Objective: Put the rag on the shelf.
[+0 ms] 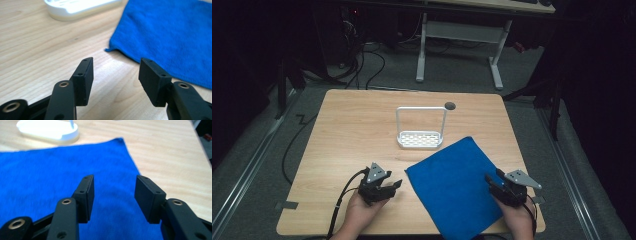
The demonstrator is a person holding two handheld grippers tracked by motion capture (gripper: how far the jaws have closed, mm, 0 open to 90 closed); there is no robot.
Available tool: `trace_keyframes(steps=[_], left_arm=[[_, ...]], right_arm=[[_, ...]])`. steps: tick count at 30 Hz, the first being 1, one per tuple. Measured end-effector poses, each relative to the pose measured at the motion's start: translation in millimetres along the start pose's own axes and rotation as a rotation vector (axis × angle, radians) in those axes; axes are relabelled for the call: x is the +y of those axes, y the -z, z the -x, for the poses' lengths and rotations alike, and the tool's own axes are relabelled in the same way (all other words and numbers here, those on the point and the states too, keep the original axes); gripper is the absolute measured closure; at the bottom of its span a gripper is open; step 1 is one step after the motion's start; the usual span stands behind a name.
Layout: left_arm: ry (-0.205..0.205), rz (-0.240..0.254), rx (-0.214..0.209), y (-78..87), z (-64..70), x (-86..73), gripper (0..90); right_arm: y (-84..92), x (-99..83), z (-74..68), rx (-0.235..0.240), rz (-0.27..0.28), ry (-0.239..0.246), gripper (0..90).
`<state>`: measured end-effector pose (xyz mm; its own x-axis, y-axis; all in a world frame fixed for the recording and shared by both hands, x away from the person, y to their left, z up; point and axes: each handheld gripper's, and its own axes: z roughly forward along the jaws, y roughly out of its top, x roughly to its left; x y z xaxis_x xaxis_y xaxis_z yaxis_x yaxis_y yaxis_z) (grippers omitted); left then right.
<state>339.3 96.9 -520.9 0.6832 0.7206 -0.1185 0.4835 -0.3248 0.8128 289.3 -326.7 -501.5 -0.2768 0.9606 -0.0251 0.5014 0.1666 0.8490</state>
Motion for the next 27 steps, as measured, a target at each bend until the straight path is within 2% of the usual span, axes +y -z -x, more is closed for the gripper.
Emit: trace_keyframes(steps=[2,4,7,8,10,14,18,21,23,24,25,26,27], left_arm=[[0.005,0.002,0.002,-1.1,-0.5,0.9,46.0],[0.013,0.008,-0.008,-2.6,-0.4,1.4,46.0],[0.001,0.000,-0.005,-6.7,1.8,2.2,45.3],[0.012,-0.006,-0.024,-9.4,3.3,2.3,45.5],[0.013,-0.012,-0.032,-10.8,4.8,2.5,45.5],[-0.025,-0.027,-0.053,-16.5,15.1,3.2,43.8],[-0.056,-0.022,-0.066,-18.8,25.1,5.2,43.8],[-0.058,-0.023,-0.086,-20.8,29.9,6.3,44.9],[-0.057,-0.022,-0.112,-22.6,35.7,7.2,47.7],[-0.045,-0.019,-0.154,-25.2,42.5,8.6,53.0],[-0.045,-0.019,-0.154,-25.2,42.5,8.6,55.2],[-0.055,-0.028,-0.187,-29.3,53.8,11.0,57.2],[-0.055,-0.028,-0.187,-29.3,53.8,11.0,59.7]], right_arm=[[-2.4,-2.6,2.7,0.003,-0.023,-0.010,51.3],[-3.4,-2.0,4.3,0.005,-0.015,-0.007,51.3],[-4.1,-2.2,6.1,0.010,-0.015,0.000,51.3],[-4.5,-2.9,8.4,0.015,-0.011,-0.009,50.9],[-4.3,-2.7,9.2,0.015,-0.016,-0.013,50.7],[-7.4,-1.1,14.8,0.021,-0.014,-0.020,51.5],[-9.3,-0.6,14.9,0.019,-0.023,-0.021,53.9],[-9.1,-0.4,14.2,0.021,-0.022,-0.018,54.0],[-8.6,0.1,13.0,0.024,-0.021,-0.014,54.2],[-8.8,0.7,12.0,0.021,-0.022,-0.007,54.0],[-8.8,0.7,12.0,0.021,-0.022,-0.007,54.0],[-9.7,1.1,12.0,0.018,-0.020,-0.003,54.4],[-9.7,1.1,12.0,0.018,-0.020,-0.003,54.4]])
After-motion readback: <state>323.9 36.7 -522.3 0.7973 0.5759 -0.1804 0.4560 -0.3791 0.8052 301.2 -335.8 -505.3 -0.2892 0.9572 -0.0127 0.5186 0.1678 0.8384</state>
